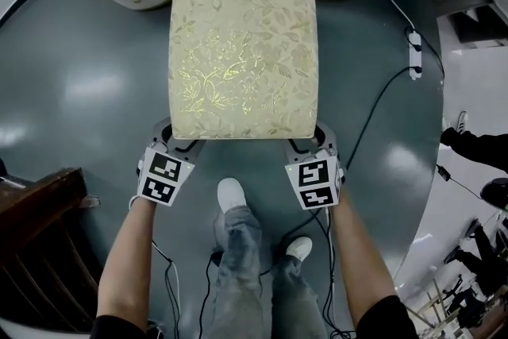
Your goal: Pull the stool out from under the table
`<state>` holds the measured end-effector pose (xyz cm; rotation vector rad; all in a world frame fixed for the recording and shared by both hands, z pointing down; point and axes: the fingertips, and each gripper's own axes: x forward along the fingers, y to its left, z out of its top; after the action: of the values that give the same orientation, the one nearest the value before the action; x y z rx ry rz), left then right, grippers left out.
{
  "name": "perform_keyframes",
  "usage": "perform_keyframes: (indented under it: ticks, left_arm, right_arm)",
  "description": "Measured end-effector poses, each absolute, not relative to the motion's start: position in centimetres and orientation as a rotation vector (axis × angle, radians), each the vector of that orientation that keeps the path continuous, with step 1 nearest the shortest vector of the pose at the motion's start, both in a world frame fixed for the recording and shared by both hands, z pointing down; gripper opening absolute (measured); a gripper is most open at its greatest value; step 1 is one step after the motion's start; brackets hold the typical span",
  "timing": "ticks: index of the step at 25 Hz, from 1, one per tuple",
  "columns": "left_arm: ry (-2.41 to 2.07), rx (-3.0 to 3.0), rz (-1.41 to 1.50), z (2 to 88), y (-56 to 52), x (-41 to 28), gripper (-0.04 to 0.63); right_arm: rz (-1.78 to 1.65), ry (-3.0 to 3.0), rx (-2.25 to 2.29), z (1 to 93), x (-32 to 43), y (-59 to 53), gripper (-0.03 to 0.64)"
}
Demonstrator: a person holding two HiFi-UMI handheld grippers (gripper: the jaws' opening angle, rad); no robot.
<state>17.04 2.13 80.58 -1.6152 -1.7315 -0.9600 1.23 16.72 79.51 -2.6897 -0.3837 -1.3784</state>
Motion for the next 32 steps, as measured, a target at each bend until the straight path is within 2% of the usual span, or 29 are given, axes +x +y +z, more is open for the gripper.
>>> perform_keyframes:
  ticks: [12, 32]
  left_arm:
    - [-1.726, -1.502, -1.145, 78.8, 1.1, 15.8, 0.249]
    - [-1.694, -1.496, -1.168, 77.8, 0.2, 16.0, 0.249]
  right_arm:
    - [-1.534, -0.301, -2.545, 77.4, -0.1, 15.6, 0.298]
    - [-1.563, -0.391, -2.467, 76.6, -0.8, 15.4, 0.301]
